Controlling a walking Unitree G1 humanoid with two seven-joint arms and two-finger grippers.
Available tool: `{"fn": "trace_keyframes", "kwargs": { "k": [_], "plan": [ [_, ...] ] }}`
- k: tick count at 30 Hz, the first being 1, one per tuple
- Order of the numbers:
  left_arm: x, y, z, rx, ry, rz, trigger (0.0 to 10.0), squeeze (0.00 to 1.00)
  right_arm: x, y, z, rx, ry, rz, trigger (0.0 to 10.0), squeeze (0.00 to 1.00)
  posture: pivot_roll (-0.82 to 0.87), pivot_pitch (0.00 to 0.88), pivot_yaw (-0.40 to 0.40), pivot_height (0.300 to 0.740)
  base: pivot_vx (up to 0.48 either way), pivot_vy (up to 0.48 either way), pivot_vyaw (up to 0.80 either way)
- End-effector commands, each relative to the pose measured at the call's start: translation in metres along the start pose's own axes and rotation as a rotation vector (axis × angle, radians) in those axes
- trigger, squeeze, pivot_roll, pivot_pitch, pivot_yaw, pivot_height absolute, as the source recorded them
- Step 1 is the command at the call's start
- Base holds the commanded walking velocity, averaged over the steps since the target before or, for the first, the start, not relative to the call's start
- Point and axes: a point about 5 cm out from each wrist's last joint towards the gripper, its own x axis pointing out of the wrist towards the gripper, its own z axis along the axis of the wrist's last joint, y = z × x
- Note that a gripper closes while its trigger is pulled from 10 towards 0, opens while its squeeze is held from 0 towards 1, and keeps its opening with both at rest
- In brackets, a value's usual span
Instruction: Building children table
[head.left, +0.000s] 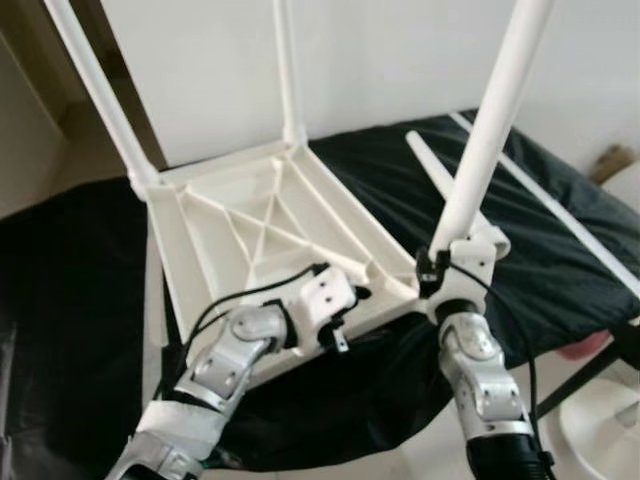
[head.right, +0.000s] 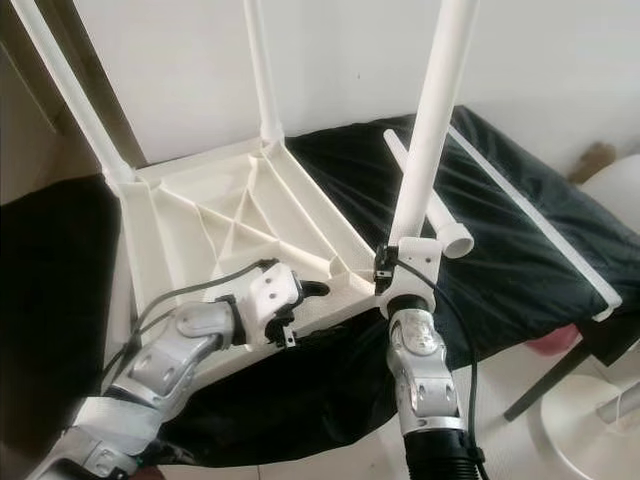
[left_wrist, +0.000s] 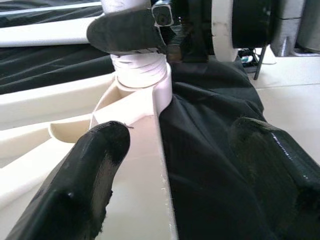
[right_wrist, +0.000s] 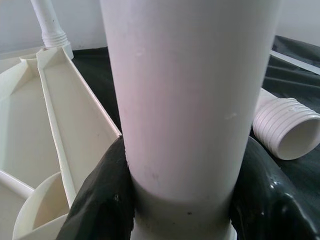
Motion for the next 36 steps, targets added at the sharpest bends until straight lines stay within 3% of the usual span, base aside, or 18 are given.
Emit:
{"fn": "trace_keyframes", "kwargs": {
  "k": [1,6,7,8,9,22,23,24,25,29,36],
  "plan": [
    [0.000,0.003,0.002,0.012,-0.001,0.025,10.0,0.00,-0.001,0.005,-0.009,0.059,0.063,0.011,10.0,0.00,-0.10,0.000,0.045,0.740,0.000,0.000,0.00],
    [0.001,0.005,0.003,0.013,-0.008,0.031,10.0,0.00,-0.001,0.010,-0.003,0.029,0.037,0.044,10.0,0.00,-0.11,0.000,0.045,0.740,0.000,0.000,0.00],
    [0.002,0.005,0.003,0.014,-0.010,0.032,10.0,0.00,0.000,0.009,-0.001,0.019,0.024,0.065,10.0,0.91,-0.11,0.000,0.042,0.740,0.000,0.000,0.00],
    [0.002,0.005,0.004,0.015,-0.011,0.032,10.0,0.00,0.000,0.009,0.000,0.017,0.019,0.077,10.0,0.91,-0.11,0.000,0.042,0.740,0.000,0.000,0.00],
    [0.002,0.006,0.004,0.018,-0.012,0.033,10.0,0.00,0.000,0.008,0.001,0.015,0.013,0.084,10.0,1.00,-0.11,0.000,0.042,0.740,0.000,0.000,0.00],
    [-0.002,0.007,0.003,0.027,0.002,0.046,10.0,0.00,-0.004,-0.008,0.010,-0.023,-0.045,0.218,10.0,1.00,-0.10,0.000,0.047,0.740,0.000,0.000,0.00],
    [-0.003,0.007,0.002,0.028,0.006,0.042,10.0,0.00,-0.006,-0.013,0.010,-0.033,-0.046,0.244,10.0,0.16,-0.09,0.000,0.052,0.740,0.000,0.000,0.00],
    [-0.003,0.006,0.001,0.029,0.010,0.040,10.0,0.00,-0.006,-0.016,0.010,-0.040,-0.047,0.258,10.0,0.16,-0.09,0.000,0.052,0.740,0.000,0.000,0.00],
    [-0.004,0.006,0.001,0.030,0.011,0.039,10.0,0.00,-0.007,-0.018,0.010,-0.044,-0.047,0.266,10.0,0.00,-0.09,0.000,0.052,0.740,0.000,0.000,0.00],
    [-0.010,0.009,-0.001,0.035,0.035,0.040,10.0,0.00,-0.010,-0.032,0.009,-0.078,-0.061,0.343,10.0,0.00,-0.08,0.000,0.060,0.740,0.000,0.000,0.00],
    [-0.014,0.013,-0.001,0.043,0.046,0.046,10.0,0.00,-0.006,-0.042,0.008,-0.128,-0.059,0.435,10.0,0.00,-0.07,0.000,0.072,0.740,0.000,0.000,0.00]
  ]
}}
